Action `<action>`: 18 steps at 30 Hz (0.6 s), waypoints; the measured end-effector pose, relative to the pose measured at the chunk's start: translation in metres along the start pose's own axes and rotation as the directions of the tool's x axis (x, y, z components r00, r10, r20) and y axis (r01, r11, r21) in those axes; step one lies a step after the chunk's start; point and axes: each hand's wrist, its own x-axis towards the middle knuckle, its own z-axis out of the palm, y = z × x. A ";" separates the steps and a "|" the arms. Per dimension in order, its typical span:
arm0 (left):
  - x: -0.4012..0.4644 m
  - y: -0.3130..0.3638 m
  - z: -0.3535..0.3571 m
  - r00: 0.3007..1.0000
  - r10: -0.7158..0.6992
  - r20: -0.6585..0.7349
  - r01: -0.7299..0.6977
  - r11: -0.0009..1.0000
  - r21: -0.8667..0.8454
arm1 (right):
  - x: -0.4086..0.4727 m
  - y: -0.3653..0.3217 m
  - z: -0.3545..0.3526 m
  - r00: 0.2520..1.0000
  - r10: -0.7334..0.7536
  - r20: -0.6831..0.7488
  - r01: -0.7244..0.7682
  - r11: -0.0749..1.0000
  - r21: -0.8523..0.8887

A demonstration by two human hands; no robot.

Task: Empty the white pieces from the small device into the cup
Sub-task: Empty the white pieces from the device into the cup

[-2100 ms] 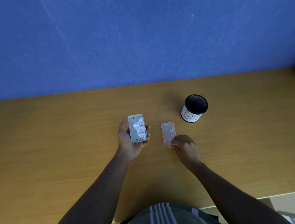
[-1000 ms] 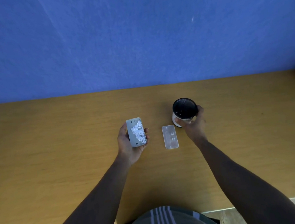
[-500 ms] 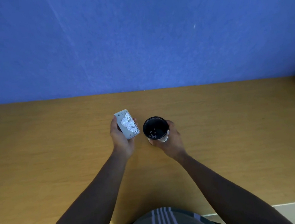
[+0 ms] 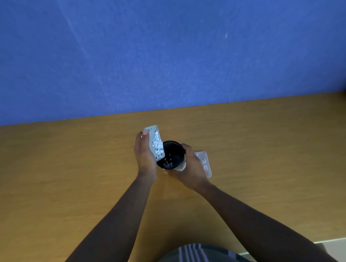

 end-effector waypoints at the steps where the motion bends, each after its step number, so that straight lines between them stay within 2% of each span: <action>1: -0.001 0.001 0.001 0.999 0.034 0.016 -0.034 0.999 0.019 | 0.000 0.000 0.000 1.000 -0.003 -0.004 0.003 1.000 -0.003; 9: -0.008 0.001 0.004 0.959 0.217 0.185 -0.256 0.941 0.221 | -0.005 -0.003 -0.001 1.000 -0.002 -0.003 0.002 1.000 0.008; 13: -0.008 0.000 0.003 0.902 0.324 0.284 -0.409 0.851 0.329 | -0.006 -0.004 -0.001 1.000 -0.006 -0.006 0.006 1.000 0.012; 18: -0.004 -0.004 -0.001 0.861 0.345 0.374 -0.494 0.742 0.452 | -0.007 -0.005 -0.003 1.000 -0.017 -0.018 0.017 1.000 0.009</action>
